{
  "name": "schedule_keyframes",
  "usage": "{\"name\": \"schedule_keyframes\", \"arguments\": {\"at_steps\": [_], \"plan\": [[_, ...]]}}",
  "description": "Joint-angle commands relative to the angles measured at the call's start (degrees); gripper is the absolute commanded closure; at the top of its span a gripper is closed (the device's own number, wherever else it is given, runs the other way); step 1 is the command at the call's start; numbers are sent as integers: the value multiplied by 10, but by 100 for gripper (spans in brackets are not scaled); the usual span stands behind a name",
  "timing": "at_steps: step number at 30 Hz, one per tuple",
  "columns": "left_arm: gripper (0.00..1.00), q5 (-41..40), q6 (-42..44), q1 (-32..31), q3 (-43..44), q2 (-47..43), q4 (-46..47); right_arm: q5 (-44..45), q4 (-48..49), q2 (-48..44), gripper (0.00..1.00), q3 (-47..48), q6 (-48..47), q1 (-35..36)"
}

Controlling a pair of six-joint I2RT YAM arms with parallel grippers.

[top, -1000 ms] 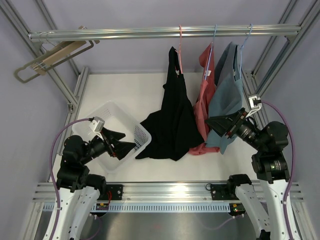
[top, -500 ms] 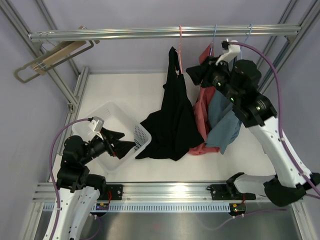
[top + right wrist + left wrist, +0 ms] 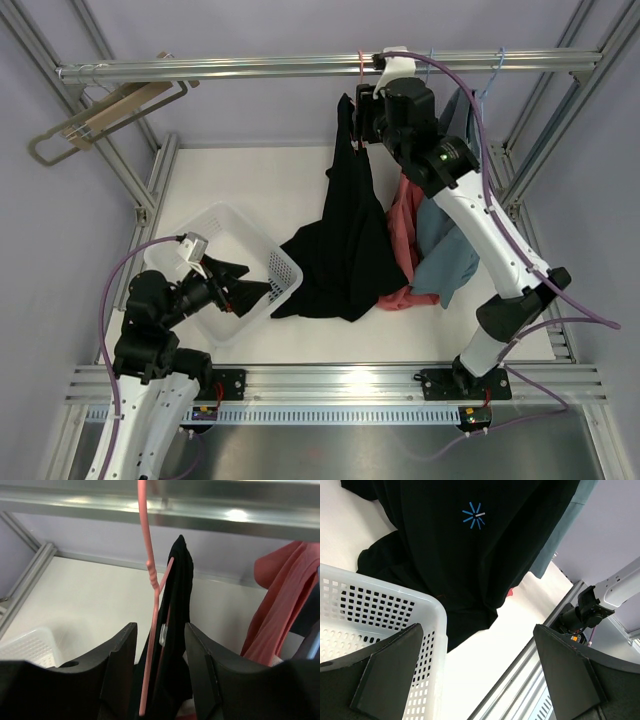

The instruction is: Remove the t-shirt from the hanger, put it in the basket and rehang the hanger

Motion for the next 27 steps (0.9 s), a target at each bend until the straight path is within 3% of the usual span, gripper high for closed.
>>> {"name": "schedule_keyframes", "arguments": {"at_steps": [1,13,19,27], "plan": [[1,0,-7,-2,-3,7,11,50,-14,26,49,58,-40,13],[1,1,-8,-2,-2,9,11,80,-36,81,72,110,-58,25],[1,1,-8,-2,-2,9,10,95,-21,78,100,120,-78,26],[1,-4,-8,-2,-2,15,10,107,139,16,100,59,-124,26]]}}
